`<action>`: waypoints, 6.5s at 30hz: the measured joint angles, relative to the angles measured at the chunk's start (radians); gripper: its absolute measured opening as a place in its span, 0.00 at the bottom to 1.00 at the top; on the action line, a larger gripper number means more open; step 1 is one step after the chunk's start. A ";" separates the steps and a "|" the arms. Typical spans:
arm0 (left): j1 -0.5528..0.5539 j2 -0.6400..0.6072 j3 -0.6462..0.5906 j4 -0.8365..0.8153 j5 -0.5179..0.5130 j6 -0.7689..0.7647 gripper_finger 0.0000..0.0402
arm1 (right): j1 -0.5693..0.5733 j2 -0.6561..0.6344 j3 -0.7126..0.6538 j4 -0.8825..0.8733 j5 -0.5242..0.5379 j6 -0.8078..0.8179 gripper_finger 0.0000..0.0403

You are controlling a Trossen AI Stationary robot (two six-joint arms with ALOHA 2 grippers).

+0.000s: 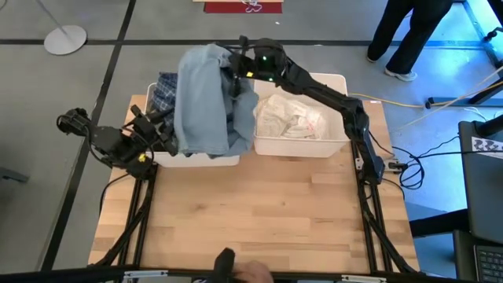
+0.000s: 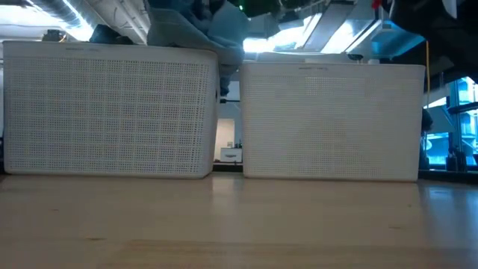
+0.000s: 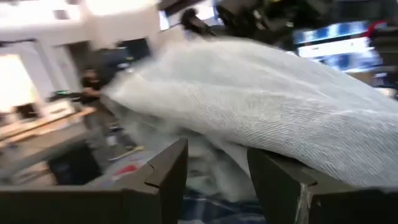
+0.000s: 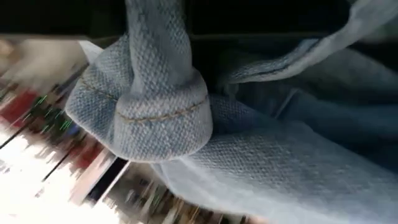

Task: Sort clothes
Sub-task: Put the light blue pants into the left white bin

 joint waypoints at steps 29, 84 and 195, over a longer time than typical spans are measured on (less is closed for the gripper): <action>0.438 0.162 0.065 0.387 0.647 0.240 0.40 | -0.013 0.071 -0.004 -0.144 -0.156 0.024 0.07; 1.182 0.438 -0.207 0.123 1.178 -0.452 0.40 | 0.036 -0.056 -0.082 -0.747 -0.077 0.084 0.50; 0.906 0.130 -0.027 -0.338 1.184 -0.452 0.40 | 0.132 0.240 -0.092 -0.361 -0.314 0.071 0.33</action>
